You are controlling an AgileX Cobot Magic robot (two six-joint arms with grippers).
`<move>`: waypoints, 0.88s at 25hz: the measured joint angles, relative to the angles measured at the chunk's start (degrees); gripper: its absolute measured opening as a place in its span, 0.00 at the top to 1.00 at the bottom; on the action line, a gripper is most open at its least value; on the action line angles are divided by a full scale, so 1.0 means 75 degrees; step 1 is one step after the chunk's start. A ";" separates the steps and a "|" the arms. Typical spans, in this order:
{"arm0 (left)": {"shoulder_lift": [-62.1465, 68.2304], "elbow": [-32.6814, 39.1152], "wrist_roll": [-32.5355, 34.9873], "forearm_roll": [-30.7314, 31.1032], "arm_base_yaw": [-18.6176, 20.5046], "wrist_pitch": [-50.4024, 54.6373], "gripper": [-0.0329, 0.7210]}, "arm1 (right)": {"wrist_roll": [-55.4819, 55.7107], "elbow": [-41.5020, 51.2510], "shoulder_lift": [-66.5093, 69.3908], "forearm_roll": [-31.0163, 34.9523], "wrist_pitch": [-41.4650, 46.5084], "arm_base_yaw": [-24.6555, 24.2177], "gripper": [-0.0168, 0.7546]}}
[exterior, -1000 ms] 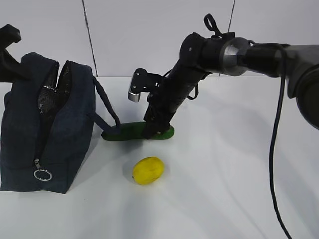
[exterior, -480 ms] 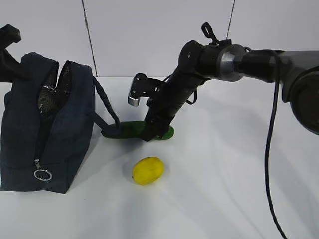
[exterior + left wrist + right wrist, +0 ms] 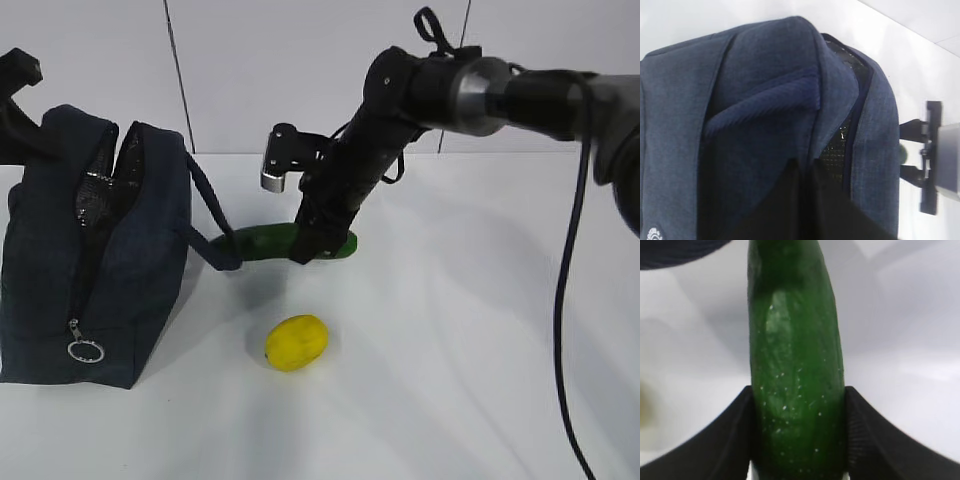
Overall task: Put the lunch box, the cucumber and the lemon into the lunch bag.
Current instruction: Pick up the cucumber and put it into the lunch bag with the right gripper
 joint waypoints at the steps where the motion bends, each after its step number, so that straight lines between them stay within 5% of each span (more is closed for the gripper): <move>1: 0.0000 0.0000 0.0000 0.0000 0.0000 0.0000 0.96 | 0.0062 -0.0013 -0.0126 -0.0077 0.0050 -0.0058 0.49; 14: 0.0000 0.0000 0.0000 0.0000 0.0000 0.0000 0.96 | 0.1279 -0.0030 -0.1689 -0.0469 0.1352 -0.0776 0.49; 22: 0.0000 0.0000 0.0000 0.0000 0.0000 0.0000 0.96 | 0.3515 -0.0030 -0.2389 0.2670 0.1675 -0.0776 0.49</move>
